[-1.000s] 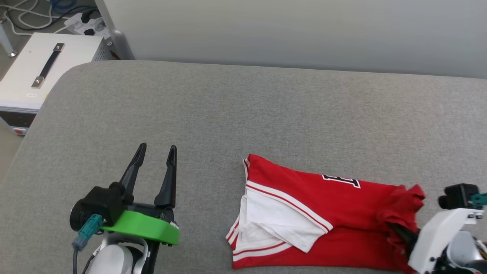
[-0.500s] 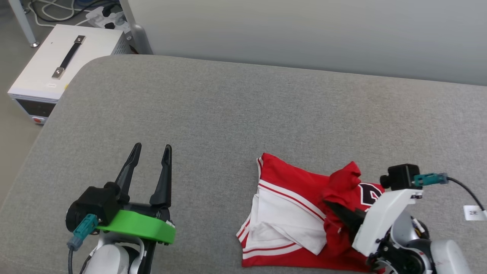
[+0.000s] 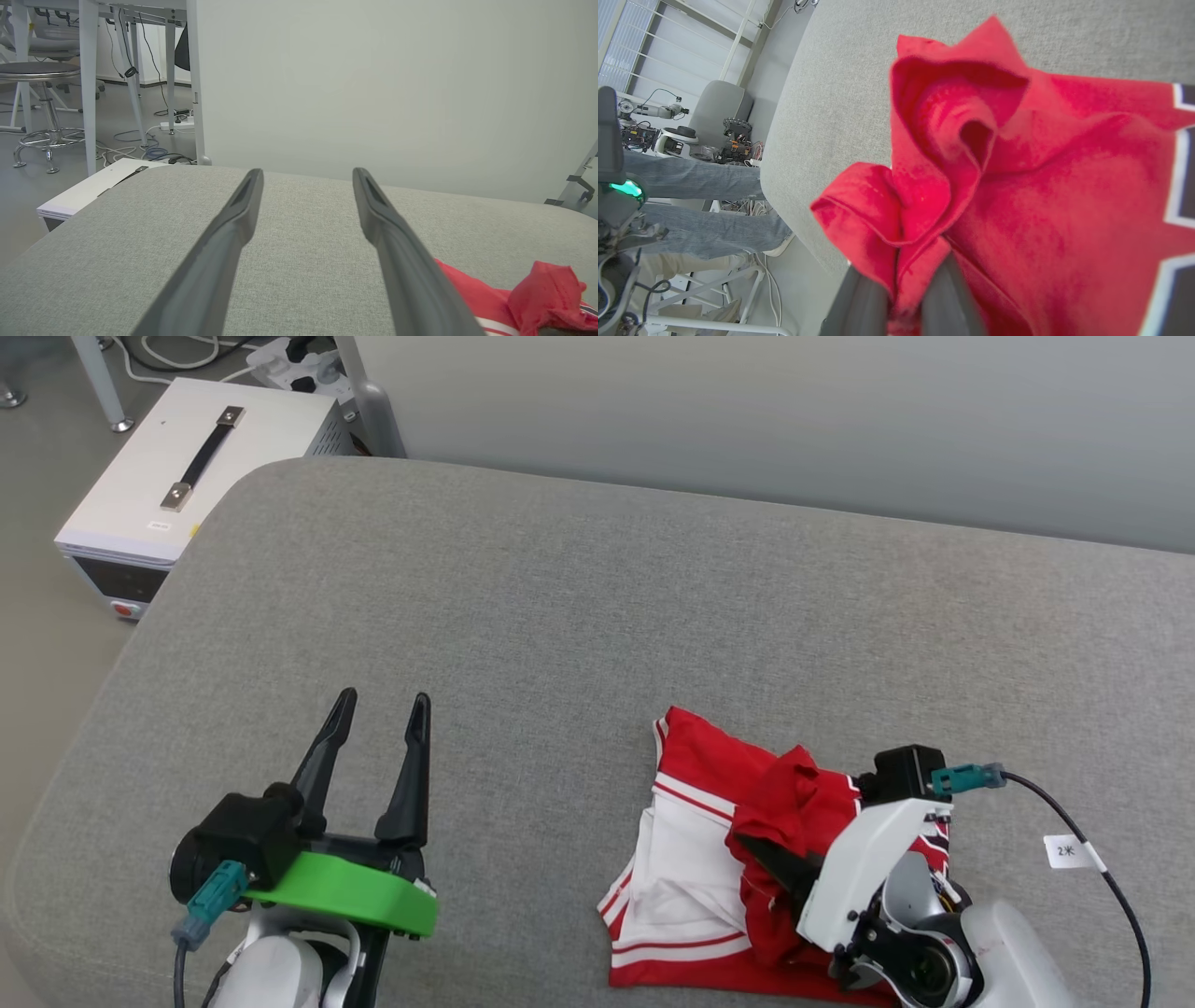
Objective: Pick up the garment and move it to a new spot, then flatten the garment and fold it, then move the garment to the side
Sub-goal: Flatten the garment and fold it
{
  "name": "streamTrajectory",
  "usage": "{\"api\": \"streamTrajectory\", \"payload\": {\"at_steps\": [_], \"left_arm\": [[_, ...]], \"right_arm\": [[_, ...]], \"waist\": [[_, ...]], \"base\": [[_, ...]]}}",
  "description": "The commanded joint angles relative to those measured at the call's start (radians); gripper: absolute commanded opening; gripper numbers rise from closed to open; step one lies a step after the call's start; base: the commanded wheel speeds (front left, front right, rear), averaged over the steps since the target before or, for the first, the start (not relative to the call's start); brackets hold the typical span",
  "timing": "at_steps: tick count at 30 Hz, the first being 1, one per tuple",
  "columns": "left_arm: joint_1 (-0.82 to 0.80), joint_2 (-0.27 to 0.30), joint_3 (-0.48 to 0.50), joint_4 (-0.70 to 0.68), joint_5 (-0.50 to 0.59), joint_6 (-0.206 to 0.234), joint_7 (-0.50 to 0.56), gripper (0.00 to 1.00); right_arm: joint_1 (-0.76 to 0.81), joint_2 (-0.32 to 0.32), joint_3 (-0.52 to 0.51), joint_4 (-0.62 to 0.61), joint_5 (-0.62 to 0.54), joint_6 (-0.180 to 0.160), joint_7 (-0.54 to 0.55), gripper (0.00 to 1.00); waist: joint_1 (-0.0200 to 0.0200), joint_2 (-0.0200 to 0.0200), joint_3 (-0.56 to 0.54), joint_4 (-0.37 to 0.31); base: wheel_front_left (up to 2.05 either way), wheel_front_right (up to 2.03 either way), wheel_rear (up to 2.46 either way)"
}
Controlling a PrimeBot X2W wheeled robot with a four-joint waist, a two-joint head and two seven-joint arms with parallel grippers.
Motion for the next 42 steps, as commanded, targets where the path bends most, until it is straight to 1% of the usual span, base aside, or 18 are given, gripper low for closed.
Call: {"api": "streamTrajectory", "payload": {"at_steps": [1, 4, 5, 6, 10, 14, 17, 21, 24, 26, 27, 28, 29, 31, 32, 34, 39, 42], "left_arm": [[-0.002, 0.008, -0.002, -0.001, -0.007, -0.003, -0.006, 1.00], [-0.003, 0.009, -0.004, 0.001, -0.008, -0.003, -0.006, 1.00], [-0.003, 0.009, -0.005, 0.002, -0.008, -0.003, -0.006, 1.00], [-0.003, 0.009, -0.005, 0.004, -0.009, -0.003, -0.006, 1.00], [-0.002, 0.012, -0.008, 0.010, -0.009, -0.003, -0.006, 1.00], [0.003, 0.018, -0.008, 0.015, -0.011, -0.003, -0.006, 1.00], [0.007, 0.023, -0.004, 0.015, -0.011, -0.003, -0.006, 1.00], [0.017, 0.024, -0.003, 0.013, -0.009, -0.003, -0.006, 1.00], [0.024, 0.022, -0.005, 0.012, -0.008, -0.003, -0.006, 1.00], [0.026, 0.021, -0.007, 0.009, -0.008, -0.003, -0.006, 1.00], [0.026, 0.020, -0.009, 0.007, -0.008, -0.003, -0.006, 1.00], [0.026, 0.019, -0.013, 0.004, -0.007, -0.003, -0.006, 1.00], [0.025, 0.018, -0.014, 0.003, -0.007, -0.003, -0.006, 1.00], [0.022, 0.015, -0.014, 0.000, -0.010, -0.003, -0.006, 1.00], [0.019, 0.013, -0.016, -0.001, -0.013, -0.003, -0.006, 1.00], [0.015, 0.009, -0.019, -0.003, -0.016, -0.003, -0.006, 1.00], [0.011, -0.001, -0.030, -0.010, -0.022, -0.003, -0.006, 1.00], [0.012, -0.009, -0.029, -0.015, -0.030, -0.003, -0.006, 1.00]], "right_arm": [[-0.024, -0.001, 0.010, 0.014, 0.000, -0.001, -0.011, 0.00], [-0.046, -0.001, 0.022, 0.053, -0.016, -0.001, -0.029, 0.00], [-0.054, -0.001, 0.028, 0.065, -0.025, -0.001, -0.035, 0.42], [-0.057, -0.001, 0.030, 0.075, -0.027, -0.001, -0.040, 1.00], [-0.073, -0.001, 0.070, 0.101, -0.002, -0.001, -0.054, 1.00], [-0.078, -0.001, 0.136, 0.101, 0.069, -0.001, -0.038, 1.00], [-0.080, -0.001, 0.187, 0.084, 0.134, -0.001, -0.006, 1.00], [-0.091, -0.001, 0.202, 0.043, 0.195, -0.001, -0.020, 1.00], [-0.109, -0.001, 0.189, 0.015, 0.187, -0.001, -0.036, 1.00], [-0.124, -0.001, 0.162, -0.004, 0.145, -0.001, -0.045, 1.00], [-0.133, -0.001, 0.141, -0.015, 0.103, -0.001, -0.050, 1.00], [-0.152, -0.018, 0.105, -0.043, 0.007, -0.001, -0.065, 1.00], [-0.160, -0.033, 0.092, -0.058, -0.037, -0.001, -0.075, 1.00], [-0.175, -0.079, 0.079, -0.091, -0.125, -0.001, -0.099, 1.00], [-0.182, -0.122, 0.075, -0.113, -0.189, -0.001, -0.123, 1.00], [-0.186, -0.179, 0.061, -0.139, -0.259, -0.001, -0.171, 1.00], [-0.158, -0.300, 0.012, -0.187, -0.373, -0.001, -0.314, 1.00], [-0.116, -0.316, -0.050, -0.199, -0.409, -0.001, -0.381, 1.00]], "waist": [[0.0000, 0.0000, 0.003, 0.004], [0.0000, 0.0000, 0.005, 0.008], [0.0000, 0.0000, 0.005, 0.009], [0.0000, 0.0000, 0.004, 0.010], [0.0000, 0.0000, -0.002, 0.012], [0.0000, 0.0000, -0.016, 0.010], [0.0000, 0.0000, -0.027, 0.005], [0.0000, 0.0000, -0.042, -0.009], [0.0000, 0.0000, -0.049, -0.021], [0.0000, 0.0000, -0.051, -0.032], [0.0000, 0.0000, -0.051, -0.039], [0.0000, 0.0000, -0.050, -0.049], [0.0000, 0.0000, -0.048, -0.055], [0.0000, 0.0000, -0.045, -0.065], [0.0000, 0.0000, -0.042, -0.072], [0.0000, 0.0000, -0.039, -0.081], [0.0000, 0.0000, -0.032, -0.100], [0.0000, 0.0000, -0.026, -0.110]], "base": [[0.00, 0.00, 0.00], [0.00, 0.00, 0.00], [0.00, 0.00, 0.00], [0.00, 0.00, 0.00], [0.00, 0.00, 0.00], [0.00, 0.00, 0.00], [0.00, 0.00, 0.00], [0.00, 0.00, 0.00], [0.00, 0.00, 0.00], [0.00, 0.00, 0.00], [0.00, 0.00, 0.00], [0.00, 0.00, 0.00], [0.00, 0.00, 0.00], [0.00, 0.00, 0.00], [0.00, 0.00, 0.00], [0.00, 0.00, 0.00], [0.00, 0.00, 0.00], [0.00, 0.00, 0.00]]}}
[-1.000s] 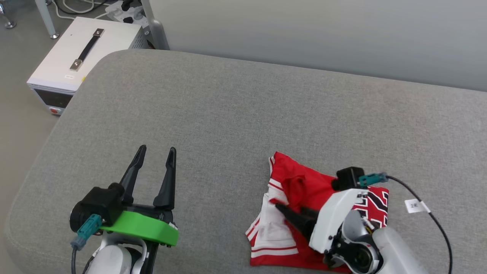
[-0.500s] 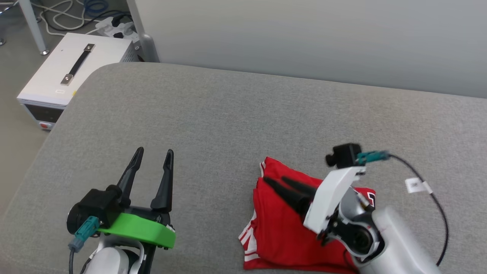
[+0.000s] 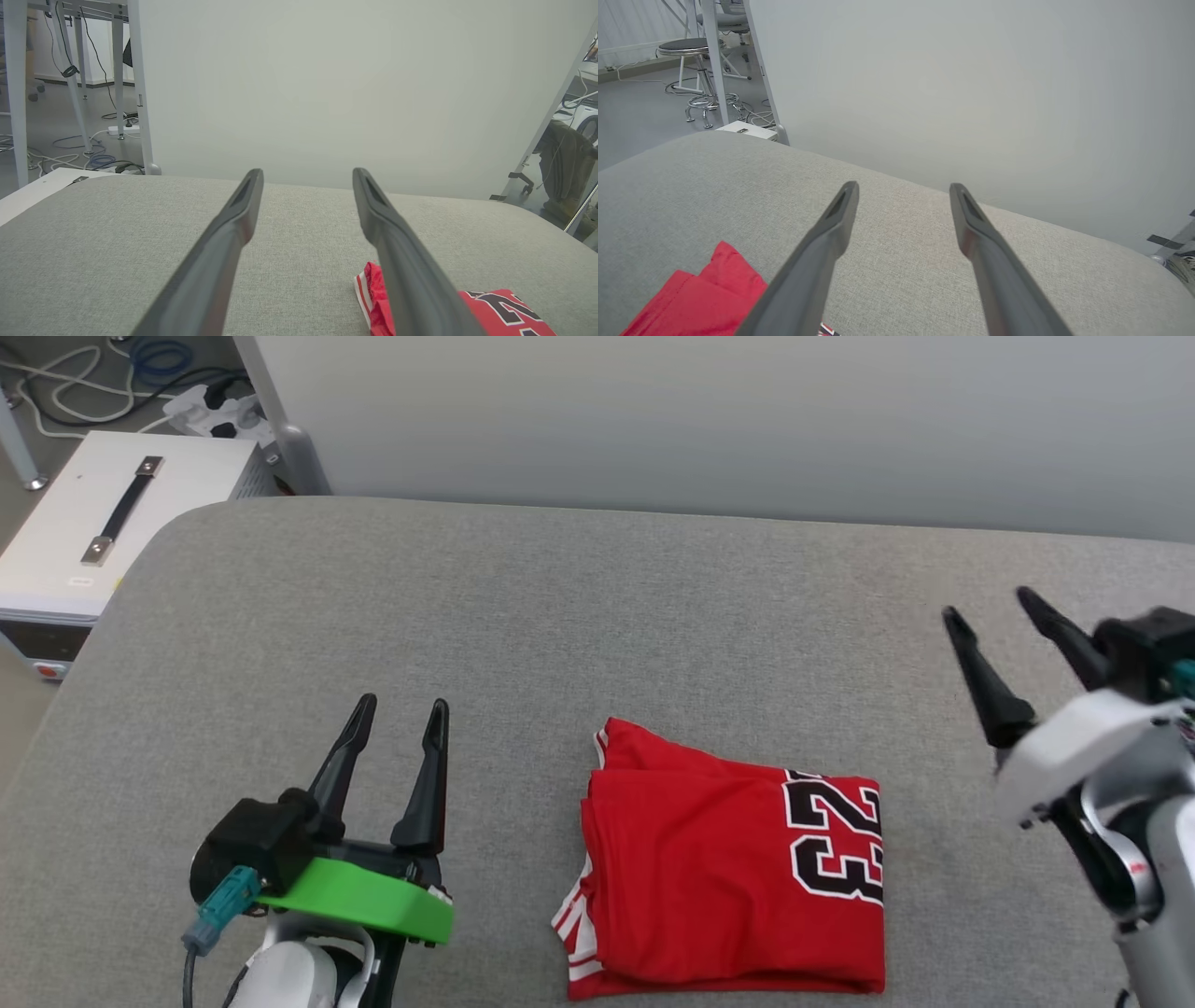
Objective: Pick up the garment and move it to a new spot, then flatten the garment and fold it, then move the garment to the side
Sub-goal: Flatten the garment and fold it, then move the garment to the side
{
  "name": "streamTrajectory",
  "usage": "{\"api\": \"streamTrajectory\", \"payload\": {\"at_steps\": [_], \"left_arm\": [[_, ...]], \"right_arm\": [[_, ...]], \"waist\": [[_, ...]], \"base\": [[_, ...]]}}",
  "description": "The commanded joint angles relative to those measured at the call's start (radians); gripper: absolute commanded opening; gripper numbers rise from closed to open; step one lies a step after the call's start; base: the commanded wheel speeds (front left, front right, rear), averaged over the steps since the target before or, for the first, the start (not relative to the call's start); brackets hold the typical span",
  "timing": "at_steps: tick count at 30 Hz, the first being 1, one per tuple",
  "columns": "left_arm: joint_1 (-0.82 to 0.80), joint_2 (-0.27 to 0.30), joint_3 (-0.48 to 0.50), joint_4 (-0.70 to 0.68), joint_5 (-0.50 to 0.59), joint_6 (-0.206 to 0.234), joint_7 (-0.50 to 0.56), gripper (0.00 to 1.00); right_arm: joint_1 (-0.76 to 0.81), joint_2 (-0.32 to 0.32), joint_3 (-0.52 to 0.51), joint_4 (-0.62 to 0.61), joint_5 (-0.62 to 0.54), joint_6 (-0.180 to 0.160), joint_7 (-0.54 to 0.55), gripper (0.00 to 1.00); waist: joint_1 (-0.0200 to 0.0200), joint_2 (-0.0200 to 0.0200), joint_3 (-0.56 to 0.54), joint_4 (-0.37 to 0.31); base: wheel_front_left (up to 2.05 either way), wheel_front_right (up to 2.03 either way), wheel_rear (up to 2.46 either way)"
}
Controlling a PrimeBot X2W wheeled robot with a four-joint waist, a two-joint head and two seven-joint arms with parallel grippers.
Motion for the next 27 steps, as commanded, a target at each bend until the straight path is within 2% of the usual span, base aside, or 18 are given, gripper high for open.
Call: {"api": "streamTrajectory", "payload": {"at_steps": [1, 6, 10, 12, 13, 18, 27], "left_arm": [[0.003, -0.011, 0.004, -0.007, -0.014, -0.003, -0.006, 1.00], [0.008, -0.016, -0.004, -0.014, -0.016, -0.003, -0.006, 1.00], [0.011, -0.020, -0.007, -0.018, -0.016, -0.003, -0.006, 1.00], [0.026, -0.028, -0.016, -0.015, -0.019, -0.003, -0.006, 1.00], [0.028, -0.028, -0.019, -0.015, -0.019, -0.003, -0.006, 1.00], [0.035, -0.026, -0.032, -0.003, -0.012, -0.003, -0.006, 1.00], [0.033, -0.028, -0.026, -0.002, -0.009, -0.003, -0.006, 1.00]], "right_arm": [[0.037, 0.000, -0.022, -0.014, -0.024, -0.001, -0.031, 1.00], [0.138, 0.047, -0.134, -0.088, -0.115, -0.001, -0.149, 1.00], [0.218, 0.120, -0.216, -0.125, -0.156, -0.001, -0.241, 1.00], [0.316, 0.220, -0.270, -0.132, -0.190, -0.001, -0.330, 1.00], [0.328, 0.236, -0.273, -0.127, -0.190, -0.001, -0.336, 1.00], [0.361, 0.269, -0.272, -0.099, -0.194, -0.001, -0.355, 1.00], [0.351, 0.279, -0.263, -0.067, -0.199, -0.001, -0.373, 1.00]], "waist": [[0.0000, -0.0001, 0.006, -0.006], [0.0000, -0.0001, 0.020, -0.014], [0.0000, -0.0001, 0.027, -0.018], [0.0000, -0.0001, 0.022, -0.019], [0.0000, -0.0001, 0.021, -0.018], [0.0000, -0.0001, 0.018, -0.015], [0.0000, -0.0001, 0.020, -0.011]], "base": [[0.00, 0.00, 0.00], [0.00, 0.00, 0.00], [0.00, 0.00, 0.00], [0.00, 0.00, 0.00], [0.00, 0.00, 0.00], [0.00, 0.00, 0.00], [0.00, 0.00, 0.00]]}}
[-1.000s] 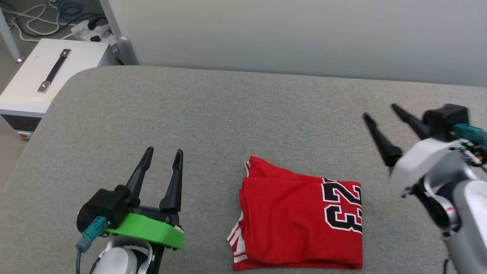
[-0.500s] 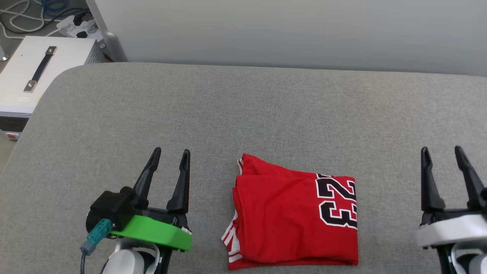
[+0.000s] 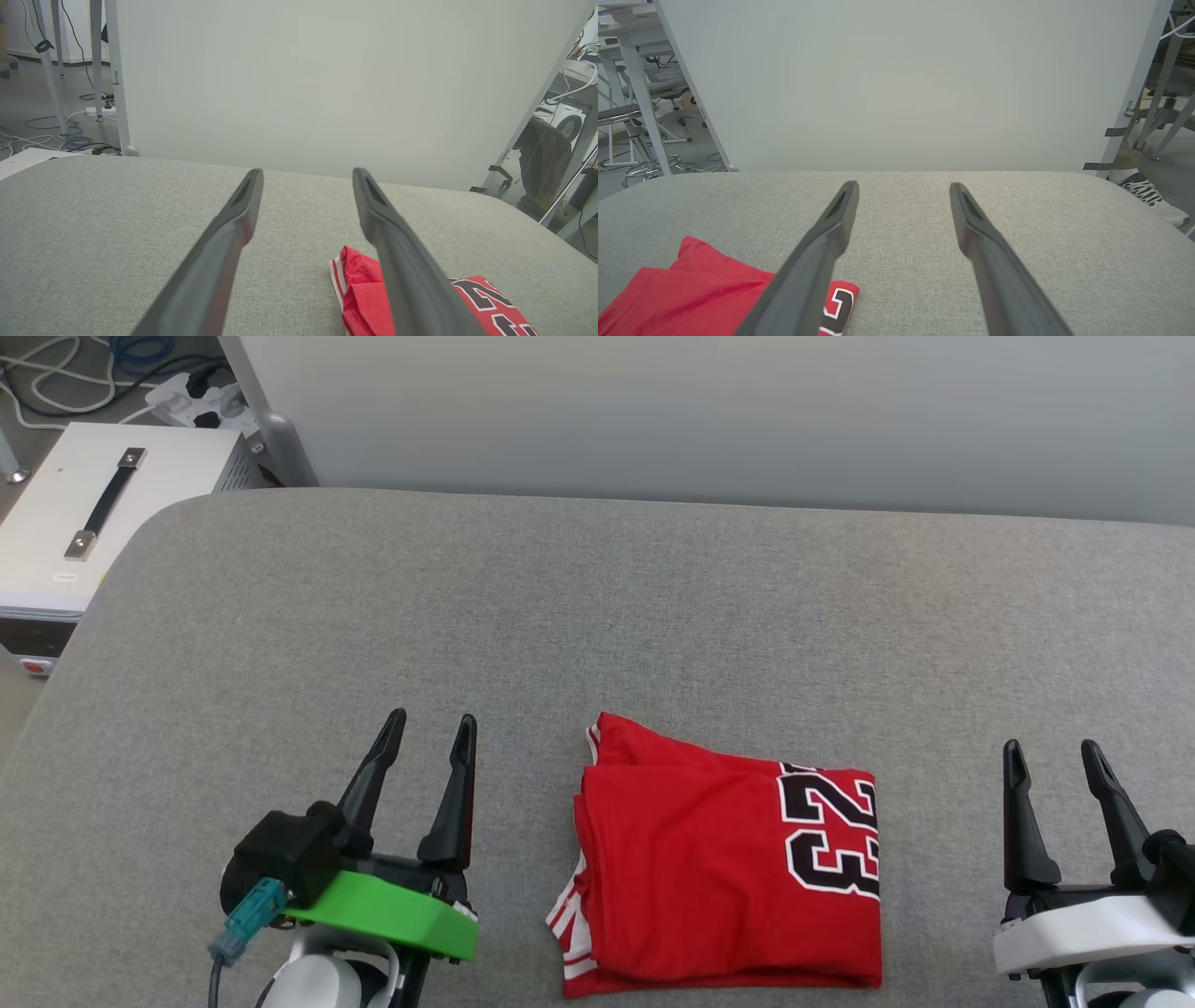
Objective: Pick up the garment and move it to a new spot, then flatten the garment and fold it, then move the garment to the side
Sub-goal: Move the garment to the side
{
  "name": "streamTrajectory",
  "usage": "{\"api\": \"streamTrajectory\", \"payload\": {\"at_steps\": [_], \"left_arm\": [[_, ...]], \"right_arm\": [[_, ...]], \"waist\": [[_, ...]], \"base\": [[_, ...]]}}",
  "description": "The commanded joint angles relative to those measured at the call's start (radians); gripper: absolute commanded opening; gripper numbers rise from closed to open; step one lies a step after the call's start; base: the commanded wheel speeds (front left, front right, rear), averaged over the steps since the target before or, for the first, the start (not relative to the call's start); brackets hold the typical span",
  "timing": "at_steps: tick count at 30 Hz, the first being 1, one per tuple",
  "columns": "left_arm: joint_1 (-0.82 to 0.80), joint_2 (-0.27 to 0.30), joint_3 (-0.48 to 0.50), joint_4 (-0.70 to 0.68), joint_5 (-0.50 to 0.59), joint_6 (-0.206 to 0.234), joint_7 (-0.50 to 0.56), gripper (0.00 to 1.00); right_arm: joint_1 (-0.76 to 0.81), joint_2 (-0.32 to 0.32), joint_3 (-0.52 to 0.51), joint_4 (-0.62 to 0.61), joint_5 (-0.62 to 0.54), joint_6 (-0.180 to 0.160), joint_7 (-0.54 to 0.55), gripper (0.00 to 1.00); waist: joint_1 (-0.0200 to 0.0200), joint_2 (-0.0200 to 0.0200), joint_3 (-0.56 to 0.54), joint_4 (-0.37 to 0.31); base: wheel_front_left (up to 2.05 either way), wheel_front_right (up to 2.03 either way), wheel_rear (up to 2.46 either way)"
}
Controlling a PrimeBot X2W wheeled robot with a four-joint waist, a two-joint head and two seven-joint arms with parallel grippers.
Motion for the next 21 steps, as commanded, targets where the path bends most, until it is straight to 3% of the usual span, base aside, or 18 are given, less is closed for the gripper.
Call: {"api": "streamTrajectory", "payload": {"at_steps": [1, 6, 10, 17, 21], "left_arm": [[0.013, -0.001, 0.004, 0.000, 0.005, -0.003, -0.006, 1.00], [0.011, -0.001, 0.003, -0.002, 0.008, -0.003, -0.006, 1.00], [0.006, -0.001, 0.000, -0.002, 0.010, -0.003, -0.006, 1.00], [-0.011, 0.001, -0.004, -0.001, 0.012, -0.003, -0.006, 1.00], [-0.022, 0.002, -0.014, 0.004, 0.013, -0.003, -0.006, 1.00]], "right_arm": [[-0.008, 0.006, 0.002, 0.003, -0.005, -0.001, -0.008, 1.00], [-0.011, -0.011, 0.012, 0.005, -0.014, -0.001, 0.014, 1.00], [-0.021, -0.033, 0.044, -0.004, 0.028, -0.001, 0.139, 1.00], [-0.061, -0.121, 0.117, -0.082, 0.185, -0.001, 0.605, 1.00], [-0.079, -0.105, 0.093, -0.118, 0.268, -0.001, 0.910, 1.00]], "waist": [[0.0000, -0.0001, 0.000, 0.001], [0.0000, -0.0001, 0.006, 0.005], [0.0000, -0.0001, 0.017, 0.009], [0.0000, -0.0001, 0.048, 0.018], [0.0000, -0.0001, 0.066, 0.030]], "base": [[0.00, 0.00, 0.00], [0.00, 0.00, 0.00], [0.00, 0.00, 0.00], [0.00, 0.00, 0.00], [0.00, 0.00, 0.00]]}}
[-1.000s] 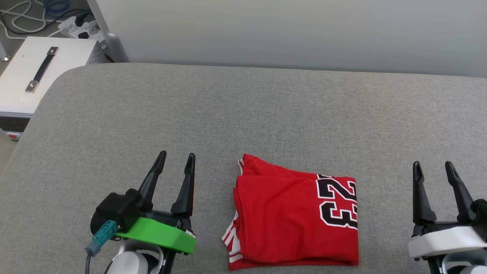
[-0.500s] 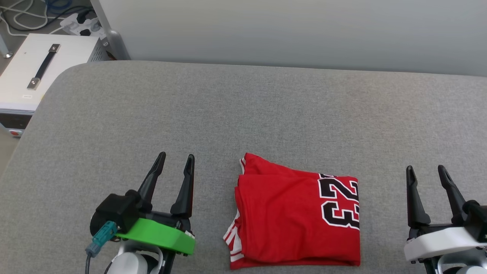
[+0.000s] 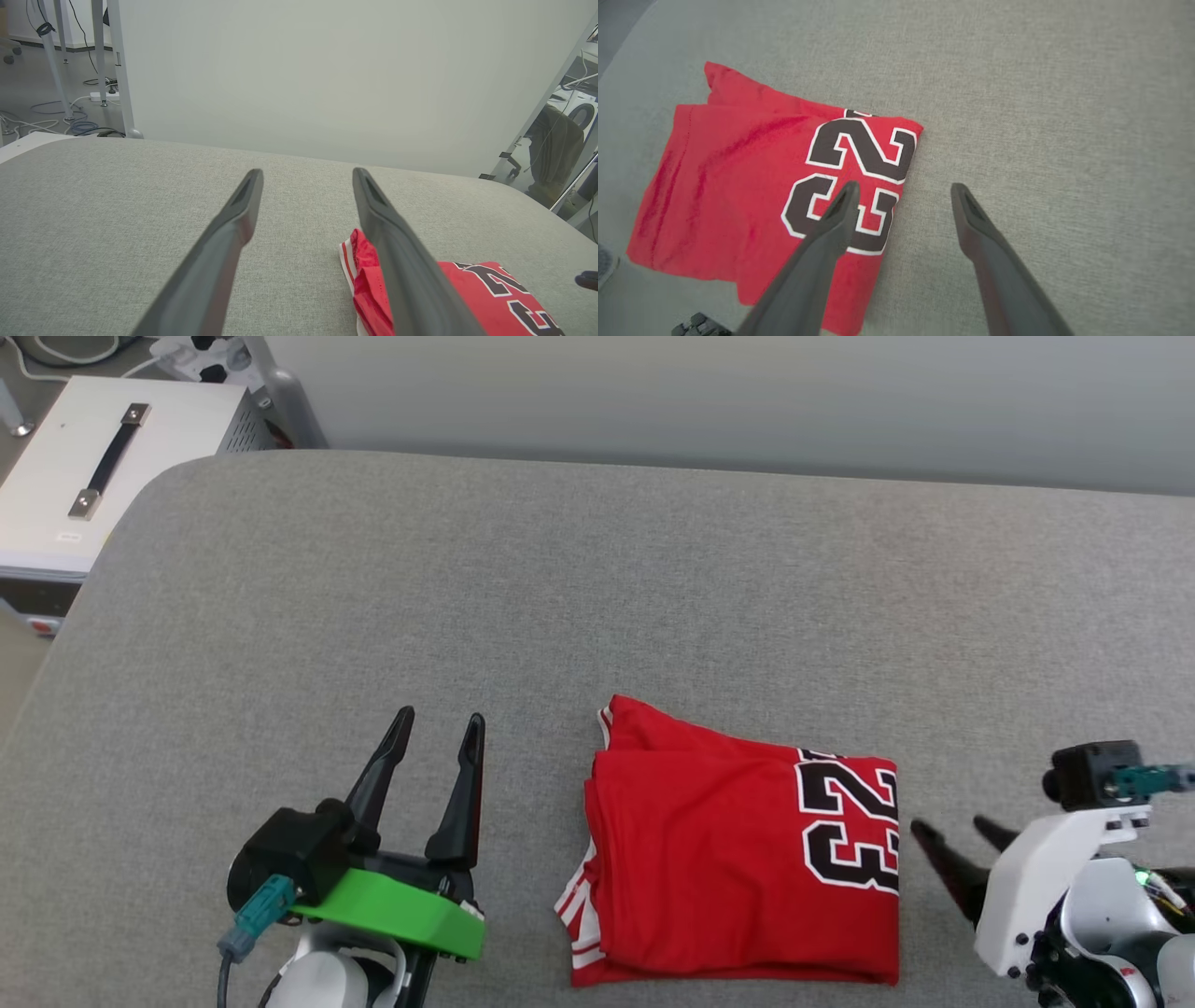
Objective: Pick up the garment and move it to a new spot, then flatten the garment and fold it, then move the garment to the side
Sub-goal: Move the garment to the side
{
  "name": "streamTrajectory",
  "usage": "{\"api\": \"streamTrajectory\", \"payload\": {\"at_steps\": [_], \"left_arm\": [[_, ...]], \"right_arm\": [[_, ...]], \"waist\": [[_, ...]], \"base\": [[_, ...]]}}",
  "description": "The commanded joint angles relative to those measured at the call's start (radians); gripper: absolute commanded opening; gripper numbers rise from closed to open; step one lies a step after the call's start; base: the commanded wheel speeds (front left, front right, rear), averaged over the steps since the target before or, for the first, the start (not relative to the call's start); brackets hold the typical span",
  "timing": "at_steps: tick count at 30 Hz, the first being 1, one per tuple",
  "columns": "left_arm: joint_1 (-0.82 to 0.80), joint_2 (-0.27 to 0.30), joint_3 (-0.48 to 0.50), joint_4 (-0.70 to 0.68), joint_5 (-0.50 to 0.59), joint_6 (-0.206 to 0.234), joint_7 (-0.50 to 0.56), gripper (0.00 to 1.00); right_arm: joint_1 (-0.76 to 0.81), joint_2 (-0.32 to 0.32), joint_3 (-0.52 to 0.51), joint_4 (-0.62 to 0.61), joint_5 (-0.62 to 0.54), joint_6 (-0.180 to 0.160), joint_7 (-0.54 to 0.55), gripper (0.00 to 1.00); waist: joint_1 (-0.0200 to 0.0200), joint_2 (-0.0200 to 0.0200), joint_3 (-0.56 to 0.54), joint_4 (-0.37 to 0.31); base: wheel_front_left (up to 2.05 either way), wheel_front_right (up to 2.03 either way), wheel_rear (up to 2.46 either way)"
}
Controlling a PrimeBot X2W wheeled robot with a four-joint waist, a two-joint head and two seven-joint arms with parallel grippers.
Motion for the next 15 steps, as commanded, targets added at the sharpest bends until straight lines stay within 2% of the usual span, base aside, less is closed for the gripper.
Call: {"api": "streamTrajectory", "payload": {"at_steps": [1, 4, 8, 15], "left_arm": [[-0.020, 0.001, -0.006, 0.002, 0.006, -0.003, -0.006, 1.00], [-0.034, 0.001, -0.019, 0.004, 0.006, -0.003, -0.006, 1.00], [-0.049, 0.001, -0.030, 0.005, 0.006, -0.003, -0.006, 1.00], [-0.065, -0.001, -0.043, 0.009, 0.008, -0.003, -0.006, 1.00]], "right_arm": [[-0.017, 0.004, -0.001, -0.014, 0.010, -0.001, 0.077, 1.00], [-0.039, 0.000, -0.004, -0.039, 0.010, -0.001, 0.224, 1.00], [-0.062, 0.021, -0.017, -0.022, -0.012, -0.001, 0.327, 1.00], [-0.084, 0.066, -0.019, 0.034, -0.039, -0.001, 0.358, 1.00]], "waist": [[0.0000, 0.0000, 0.013, 0.013], [0.0000, 0.0000, 0.030, 0.030], [0.0000, 0.0000, 0.052, 0.053], [0.0000, 0.0000, 0.082, 0.089]], "base": [[0.00, 0.00, 0.00], [0.00, 0.00, 0.00], [0.00, 0.00, 0.00], [0.00, 0.00, 0.00]]}}
